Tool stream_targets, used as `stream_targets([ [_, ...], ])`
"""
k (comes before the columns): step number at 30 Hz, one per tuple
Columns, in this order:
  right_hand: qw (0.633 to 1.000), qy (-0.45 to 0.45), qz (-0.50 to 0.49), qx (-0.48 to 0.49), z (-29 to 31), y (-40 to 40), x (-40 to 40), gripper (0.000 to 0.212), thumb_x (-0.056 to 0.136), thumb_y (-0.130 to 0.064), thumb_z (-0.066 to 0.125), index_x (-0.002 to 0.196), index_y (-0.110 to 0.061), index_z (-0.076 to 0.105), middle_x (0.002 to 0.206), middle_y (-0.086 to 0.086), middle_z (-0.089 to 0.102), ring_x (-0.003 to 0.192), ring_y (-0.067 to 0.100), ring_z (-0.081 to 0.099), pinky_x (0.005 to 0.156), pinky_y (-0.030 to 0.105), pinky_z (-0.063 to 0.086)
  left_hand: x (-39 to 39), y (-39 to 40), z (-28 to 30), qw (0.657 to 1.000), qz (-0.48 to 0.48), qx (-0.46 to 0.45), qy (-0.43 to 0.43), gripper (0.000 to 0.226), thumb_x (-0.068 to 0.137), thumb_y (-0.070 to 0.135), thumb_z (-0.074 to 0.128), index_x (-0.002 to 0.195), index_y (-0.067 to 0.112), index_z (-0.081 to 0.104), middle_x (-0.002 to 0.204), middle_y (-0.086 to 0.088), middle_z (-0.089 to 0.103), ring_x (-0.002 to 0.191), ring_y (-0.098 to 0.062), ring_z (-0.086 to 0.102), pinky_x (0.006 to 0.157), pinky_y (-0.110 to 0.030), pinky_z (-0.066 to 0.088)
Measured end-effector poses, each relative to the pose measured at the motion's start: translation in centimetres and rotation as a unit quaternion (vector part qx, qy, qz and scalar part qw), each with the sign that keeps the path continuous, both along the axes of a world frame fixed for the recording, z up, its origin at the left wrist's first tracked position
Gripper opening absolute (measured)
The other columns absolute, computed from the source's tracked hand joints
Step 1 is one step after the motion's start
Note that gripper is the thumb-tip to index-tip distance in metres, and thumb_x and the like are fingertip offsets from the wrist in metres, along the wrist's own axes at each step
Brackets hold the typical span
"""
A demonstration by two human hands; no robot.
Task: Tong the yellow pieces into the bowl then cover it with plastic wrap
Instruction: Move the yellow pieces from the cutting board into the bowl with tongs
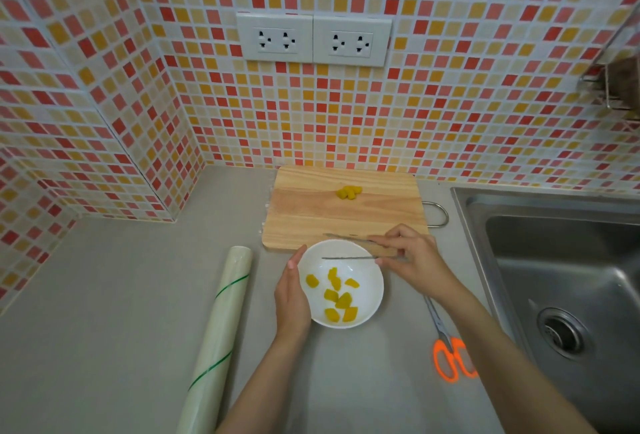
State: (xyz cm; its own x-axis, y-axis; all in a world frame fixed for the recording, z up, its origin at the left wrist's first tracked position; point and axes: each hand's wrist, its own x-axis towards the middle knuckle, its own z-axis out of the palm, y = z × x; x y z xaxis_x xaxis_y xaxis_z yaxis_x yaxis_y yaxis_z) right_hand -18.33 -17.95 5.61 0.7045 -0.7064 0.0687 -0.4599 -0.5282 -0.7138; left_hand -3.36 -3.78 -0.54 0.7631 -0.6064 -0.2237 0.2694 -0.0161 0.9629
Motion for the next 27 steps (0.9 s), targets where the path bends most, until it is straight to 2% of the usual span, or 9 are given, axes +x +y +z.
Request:
stream_targets([
  [3,0.999,-0.019,-0.040,0.000,0.0,-1.1,0.7,0.039,0.075,-0.017,0.074,0.113,-0.023,0.067,0.082,-0.010,0.049,0.067,0.007,0.045,0.079,0.026,0.039,0.0,0.1,0.0,1.000,-0.001,0.001,-0.007,0.041,0.101,0.030,0.026,0.124,0.024,0.059,0.119,0.011,0.061,0.107,0.002,0.056,0.076,-0.004,0.046],
  [6,0.991,0.004,-0.135,-0.003,-1.1,-2.7,1.4,0.041,0.079,-0.018,0.071,0.119,-0.015,0.064,0.095,0.005,0.058,0.087,0.021,0.058,0.091,0.036,0.046,0.1,0.1,0.1,1.000,-0.005,0.008,-0.011,0.041,0.101,0.030,0.026,0.124,0.025,0.059,0.117,0.013,0.061,0.104,0.006,0.056,0.075,-0.003,0.045],
  [8,0.980,0.042,-0.192,-0.001,-1.9,-3.9,1.9,0.041,0.082,-0.022,0.068,0.122,-0.015,0.062,0.107,0.013,0.061,0.101,0.030,0.058,0.096,0.045,0.044,0.0,0.1,0.2,1.000,-0.006,0.009,-0.013,0.041,0.101,0.031,0.026,0.123,0.026,0.060,0.115,0.016,0.061,0.098,0.014,0.056,0.071,0.000,0.043],
  [11,0.968,0.089,-0.234,-0.014,-2.8,-5.3,2.9,0.039,0.083,-0.025,0.066,0.121,-0.018,0.062,0.114,0.016,0.061,0.110,0.034,0.054,0.095,0.042,0.041,-0.1,0.1,0.2,1.000,-0.006,0.009,0.001,0.041,0.100,0.033,0.027,0.122,0.027,0.060,0.114,0.019,0.061,0.097,0.015,0.056,0.069,-0.001,0.044],
  [14,0.962,0.115,-0.243,-0.039,-3.1,-6.3,4.0,0.037,0.084,-0.025,0.065,0.120,-0.020,0.062,0.113,0.016,0.060,0.112,0.035,0.050,0.095,0.044,0.035,-0.1,0.1,0.2,1.000,-0.003,0.003,0.005,0.040,0.100,0.032,0.027,0.122,0.026,0.060,0.113,0.021,0.060,0.095,0.016,0.057,0.069,-0.001,0.044],
  [20,0.964,0.146,-0.217,-0.052,-3.4,-7.5,6.3,0.033,0.085,-0.025,0.062,0.118,-0.027,0.063,0.108,0.012,0.061,0.110,0.032,0.051,0.094,0.043,0.033,-0.3,0.1,0.4,1.000,0.000,0.004,0.011,0.037,0.100,0.032,0.028,0.116,0.032,0.061,0.112,0.022,0.062,0.094,0.016,0.058,0.070,-0.003,0.046],
  [24,0.958,0.172,-0.222,-0.059,-3.9,-8.0,6.9,0.035,0.086,-0.027,0.061,0.121,-0.026,0.061,0.111,0.009,0.060,0.109,0.029,0.053,0.094,0.041,0.032,-0.4,0.1,0.4,1.000,-0.002,0.002,0.013,0.038,0.100,0.031,0.029,0.119,0.029,0.061,0.114,0.018,0.063,0.096,0.012,0.059,0.072,-0.005,0.047],
  [27,0.953,0.194,-0.214,-0.094,-3.8,-8.3,7.0,0.031,0.086,-0.027,0.059,0.116,-0.026,0.064,0.108,0.010,0.060,0.105,0.029,0.054,0.093,0.040,0.031,-0.4,0.2,0.3,1.000,-0.003,-0.002,0.008,0.038,0.100,0.030,0.029,0.120,0.026,0.061,0.116,0.015,0.063,0.098,0.011,0.059,0.073,-0.005,0.047],
])
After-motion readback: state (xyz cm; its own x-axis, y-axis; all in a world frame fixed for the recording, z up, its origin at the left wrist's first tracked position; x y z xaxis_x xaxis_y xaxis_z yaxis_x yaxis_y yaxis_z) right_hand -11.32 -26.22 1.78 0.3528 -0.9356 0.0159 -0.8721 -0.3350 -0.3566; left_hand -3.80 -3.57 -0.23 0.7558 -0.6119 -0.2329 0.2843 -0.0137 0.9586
